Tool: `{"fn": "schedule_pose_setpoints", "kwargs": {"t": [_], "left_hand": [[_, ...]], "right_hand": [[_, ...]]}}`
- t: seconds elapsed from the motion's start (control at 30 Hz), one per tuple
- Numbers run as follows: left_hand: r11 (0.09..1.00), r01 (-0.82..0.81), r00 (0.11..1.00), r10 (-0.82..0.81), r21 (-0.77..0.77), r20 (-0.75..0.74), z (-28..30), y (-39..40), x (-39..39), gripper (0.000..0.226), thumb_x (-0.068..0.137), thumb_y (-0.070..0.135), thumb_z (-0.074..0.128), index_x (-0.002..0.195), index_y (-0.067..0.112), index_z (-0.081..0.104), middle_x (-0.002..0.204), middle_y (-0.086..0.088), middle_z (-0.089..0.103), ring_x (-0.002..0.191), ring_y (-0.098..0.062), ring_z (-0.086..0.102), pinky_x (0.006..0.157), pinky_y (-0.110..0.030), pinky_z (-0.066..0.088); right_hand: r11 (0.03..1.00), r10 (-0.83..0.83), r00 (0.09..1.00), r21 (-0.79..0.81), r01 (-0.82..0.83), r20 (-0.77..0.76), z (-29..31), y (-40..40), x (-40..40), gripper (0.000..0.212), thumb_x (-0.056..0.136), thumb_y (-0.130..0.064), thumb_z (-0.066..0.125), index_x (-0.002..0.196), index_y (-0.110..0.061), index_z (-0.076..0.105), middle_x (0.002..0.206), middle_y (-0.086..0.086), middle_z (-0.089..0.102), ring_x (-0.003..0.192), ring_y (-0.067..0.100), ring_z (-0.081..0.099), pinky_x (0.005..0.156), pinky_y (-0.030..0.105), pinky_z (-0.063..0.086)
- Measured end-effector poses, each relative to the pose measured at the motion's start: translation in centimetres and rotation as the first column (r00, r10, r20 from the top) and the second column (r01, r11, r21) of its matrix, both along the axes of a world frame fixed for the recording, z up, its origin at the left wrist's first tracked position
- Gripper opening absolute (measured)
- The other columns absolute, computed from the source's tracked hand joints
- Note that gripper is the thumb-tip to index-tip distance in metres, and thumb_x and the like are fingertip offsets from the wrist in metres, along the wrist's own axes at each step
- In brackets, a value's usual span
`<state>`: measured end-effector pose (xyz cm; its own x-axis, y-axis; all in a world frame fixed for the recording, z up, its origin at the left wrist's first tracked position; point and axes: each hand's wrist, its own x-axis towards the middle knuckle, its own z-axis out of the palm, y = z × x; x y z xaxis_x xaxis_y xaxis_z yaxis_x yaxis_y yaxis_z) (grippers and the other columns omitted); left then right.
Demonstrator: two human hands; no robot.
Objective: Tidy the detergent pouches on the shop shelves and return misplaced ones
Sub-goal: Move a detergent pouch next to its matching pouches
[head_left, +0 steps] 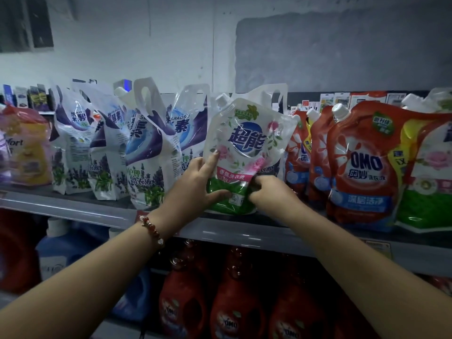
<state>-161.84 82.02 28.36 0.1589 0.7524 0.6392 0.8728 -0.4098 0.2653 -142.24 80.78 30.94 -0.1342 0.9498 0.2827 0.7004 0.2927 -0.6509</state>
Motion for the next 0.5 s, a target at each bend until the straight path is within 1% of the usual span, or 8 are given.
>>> {"fn": "schedule_pose_setpoints", "kwargs": {"t": [0.03,0.1,0.17,0.2,0.27,0.37,0.43,0.5], "left_hand": [[0.999,-0.031,0.999,0.031,0.014,-0.026,-0.1,-0.3,0.1,0.102,0.080,0.064,0.064,0.159,0.034,0.007,0.149,-0.007,0.034,0.125,-0.022,0.048,0.101,-0.042,0.050],[0.994,-0.104,0.991,0.107,0.038,-0.085,-0.5,-0.8,0.3,0.095,0.084,0.068,0.058,0.159,0.032,0.011,0.158,-0.012,0.024,0.139,-0.029,0.038,0.110,-0.046,0.042],[0.986,-0.157,0.976,0.164,0.062,-0.139,-0.9,-1.6,0.3,0.088,0.088,0.070,0.049,0.158,0.028,0.017,0.163,-0.016,0.016,0.147,-0.032,0.026,0.115,-0.048,0.031],[0.983,-0.165,0.969,0.177,0.082,-0.173,-1.1,-2.0,0.4,0.085,0.090,0.071,0.044,0.158,0.026,0.020,0.163,-0.017,0.016,0.148,-0.033,0.022,0.117,-0.048,0.027],[0.981,-0.156,0.950,0.182,0.119,-0.254,-1.4,-2.9,0.6,0.084,0.088,0.073,0.033,0.157,0.025,0.025,0.162,-0.019,0.017,0.149,-0.033,0.020,0.119,-0.046,0.021],[0.988,-0.121,0.931,0.147,0.097,-0.333,-1.3,-4.3,1.1,0.086,0.084,0.073,0.021,0.156,0.027,0.024,0.163,-0.018,0.019,0.149,-0.034,0.020,0.118,-0.044,0.017],[0.993,-0.095,0.922,0.114,0.070,-0.369,-1.0,-5.1,1.4,0.087,0.083,0.074,0.015,0.157,0.030,0.020,0.164,-0.016,0.016,0.151,-0.033,0.015,0.120,-0.046,0.015],[0.996,-0.073,0.909,0.086,0.049,-0.408,-0.7,-5.8,1.7,0.089,0.080,0.075,0.009,0.158,0.031,0.014,0.165,-0.013,0.009,0.152,-0.032,0.009,0.121,-0.046,0.010]], "right_hand": [[1.000,0.018,0.999,-0.005,-0.017,0.041,0.0,-0.5,0.2,0.027,0.086,-0.014,0.058,0.111,-0.022,0.065,0.103,0.001,0.069,0.089,0.020,0.064,0.080,0.036,0.057],[0.999,0.045,0.994,0.010,-0.046,0.095,0.1,-1.6,0.5,0.032,0.089,-0.020,0.061,0.122,-0.023,0.062,0.112,0.000,0.068,0.093,0.017,0.062,0.083,0.033,0.055],[0.998,0.053,0.988,0.036,-0.059,0.143,0.2,-2.6,0.7,0.044,0.092,-0.025,0.061,0.135,-0.022,0.054,0.124,0.000,0.063,0.102,0.018,0.059,0.088,0.031,0.052],[0.997,0.050,0.984,0.056,-0.060,0.170,0.3,-3.1,0.8,0.048,0.092,-0.026,0.061,0.139,-0.022,0.051,0.130,0.001,0.061,0.109,0.019,0.058,0.092,0.032,0.051],[0.993,0.044,0.974,0.095,-0.067,0.224,0.5,-4.2,0.9,0.049,0.092,-0.028,0.061,0.139,-0.024,0.050,0.132,0.000,0.060,0.117,0.020,0.057,0.097,0.034,0.050],[0.988,0.015,0.950,0.142,-0.062,0.312,0.7,-5.7,1.3,0.050,0.091,-0.029,0.061,0.139,-0.023,0.049,0.134,-0.001,0.058,0.120,0.019,0.055,0.099,0.035,0.048],[0.985,-0.019,0.926,0.167,-0.048,0.377,0.7,-6.7,1.8,0.057,0.092,-0.032,0.060,0.145,-0.021,0.042,0.144,-0.001,0.050,0.129,0.018,0.048,0.106,0.036,0.043],[0.985,-0.051,0.896,0.171,-0.028,0.442,0.8,-7.7,2.3,0.066,0.094,-0.035,0.059,0.152,-0.021,0.030,0.155,-0.001,0.036,0.140,0.017,0.036,0.113,0.034,0.034]]}}
